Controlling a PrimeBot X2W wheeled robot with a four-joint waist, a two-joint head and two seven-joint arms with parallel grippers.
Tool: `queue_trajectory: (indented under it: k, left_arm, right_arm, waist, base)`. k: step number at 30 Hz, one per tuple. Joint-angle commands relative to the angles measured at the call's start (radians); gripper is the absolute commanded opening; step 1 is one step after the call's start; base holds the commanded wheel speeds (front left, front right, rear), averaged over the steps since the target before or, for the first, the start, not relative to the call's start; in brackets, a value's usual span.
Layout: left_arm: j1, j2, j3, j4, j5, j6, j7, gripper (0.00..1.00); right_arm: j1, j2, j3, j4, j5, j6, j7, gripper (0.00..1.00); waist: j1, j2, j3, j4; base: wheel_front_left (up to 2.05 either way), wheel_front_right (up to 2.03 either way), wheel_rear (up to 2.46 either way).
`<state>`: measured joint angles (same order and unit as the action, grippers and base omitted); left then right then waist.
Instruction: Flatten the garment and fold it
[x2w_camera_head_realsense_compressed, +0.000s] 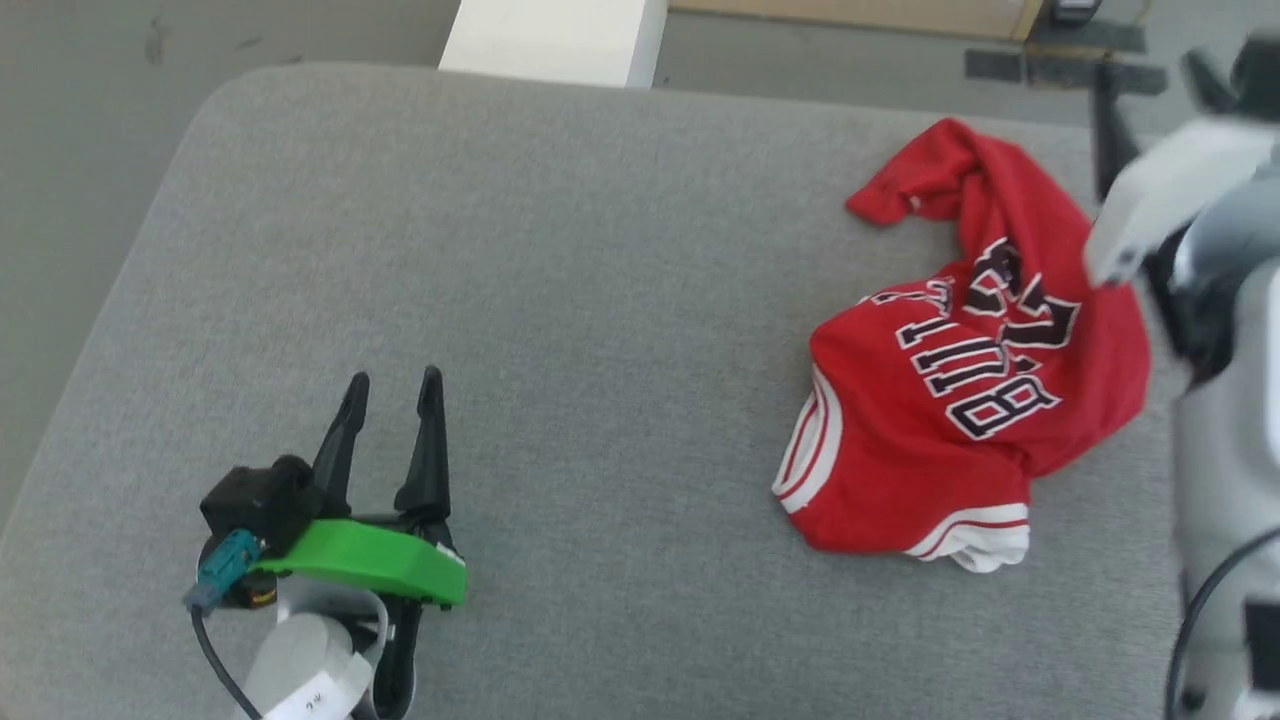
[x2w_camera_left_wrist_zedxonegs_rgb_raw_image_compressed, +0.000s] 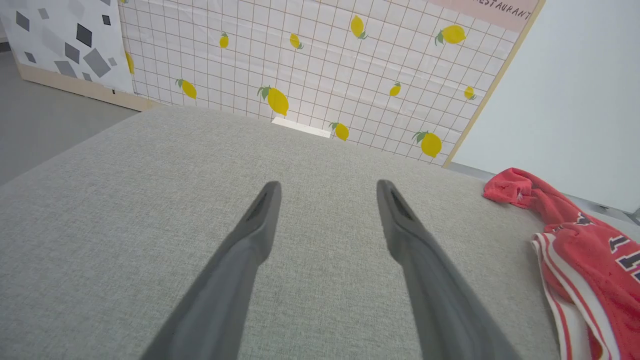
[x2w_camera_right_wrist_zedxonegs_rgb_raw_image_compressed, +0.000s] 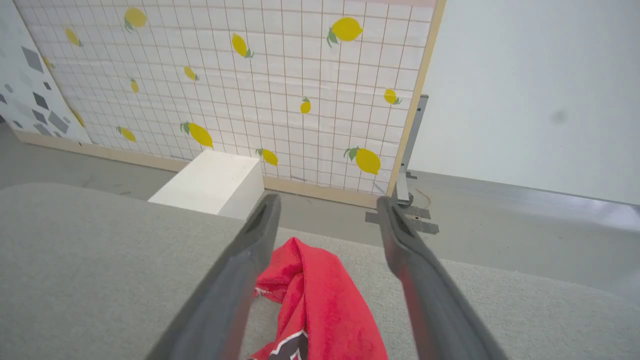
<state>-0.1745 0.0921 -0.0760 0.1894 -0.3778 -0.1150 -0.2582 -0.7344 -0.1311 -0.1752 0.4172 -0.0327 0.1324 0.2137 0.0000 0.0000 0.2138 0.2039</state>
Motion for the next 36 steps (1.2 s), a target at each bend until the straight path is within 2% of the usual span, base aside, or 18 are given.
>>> queue_trajectory:
  k: [1, 6, 14, 19, 24, 28, 32, 33, 36]
  left_arm:
    - [0.015, -0.002, 0.000, 0.004, 0.016, -0.007, -0.004, 1.00]
    - [0.034, -0.002, -0.004, 0.003, 0.016, -0.005, -0.004, 1.00]
    - [0.061, -0.001, -0.012, -0.004, 0.011, 0.002, 0.000, 1.00]
    - [0.079, -0.001, -0.009, -0.006, -0.001, 0.011, 0.008, 1.00]
    - [0.026, -0.005, -0.041, 0.002, -0.032, 0.004, 0.065, 1.00]
    - [-0.131, -0.008, -0.108, 0.050, -0.070, -0.007, 0.202, 1.00]
    - [-0.335, -0.019, -0.197, 0.138, -0.139, -0.013, 0.410, 1.00]
    - [-0.474, -0.023, -0.283, 0.242, -0.167, -0.014, 0.638, 1.00]
    - [-0.570, -0.020, -0.348, 0.321, -0.168, -0.015, 0.817, 1.00]
  right_arm:
    - [0.053, 0.010, 0.002, -0.029, 0.024, -0.002, -0.021, 1.00]
    - [0.251, 0.039, -0.013, -0.185, 0.114, -0.002, -0.043, 1.00]
    - [0.618, 0.077, -0.051, -0.418, 0.170, -0.002, -0.050, 1.00]
    - [0.760, 0.080, -0.044, -0.451, 0.275, -0.002, -0.059, 1.00]
    - [0.802, 0.081, -0.031, -0.449, 0.324, -0.002, -0.080, 1.00]
    - [0.786, 0.081, -0.014, -0.459, 0.324, -0.002, -0.084, 1.00]
    - [0.757, 0.081, -0.014, -0.463, 0.332, -0.002, -0.090, 1.00]
    - [0.743, 0.081, -0.012, -0.464, 0.333, -0.002, -0.093, 1.00]
    - [0.737, 0.081, -0.005, -0.456, 0.338, -0.002, -0.099, 1.00]
  waist:
    - [0.0000, 0.0000, -0.044, -0.037]
    - [0.0000, 0.0000, -0.076, -0.071]
    - [0.0000, 0.0000, -0.102, -0.112]
    - [0.0000, 0.0000, -0.115, -0.143]
    - [0.0000, 0.0000, -0.118, -0.180]
    - [0.0000, 0.0000, -0.093, -0.218]
    - [0.0000, 0.0000, -0.053, -0.261]
    - [0.0000, 0.0000, -0.022, -0.295]
    - [0.0000, 0.0000, 0.005, -0.327]
  base:
    - [0.00, 0.00, 0.00]
    - [0.00, 0.00, 0.00]
    - [0.00, 0.00, 0.00]
    - [0.00, 0.00, 0.00]
    - [0.00, 0.00, 0.00]
    - [0.00, 0.00, 0.00]
    - [0.00, 0.00, 0.00]
    - [0.00, 0.00, 0.00]
    - [0.00, 0.00, 0.00]
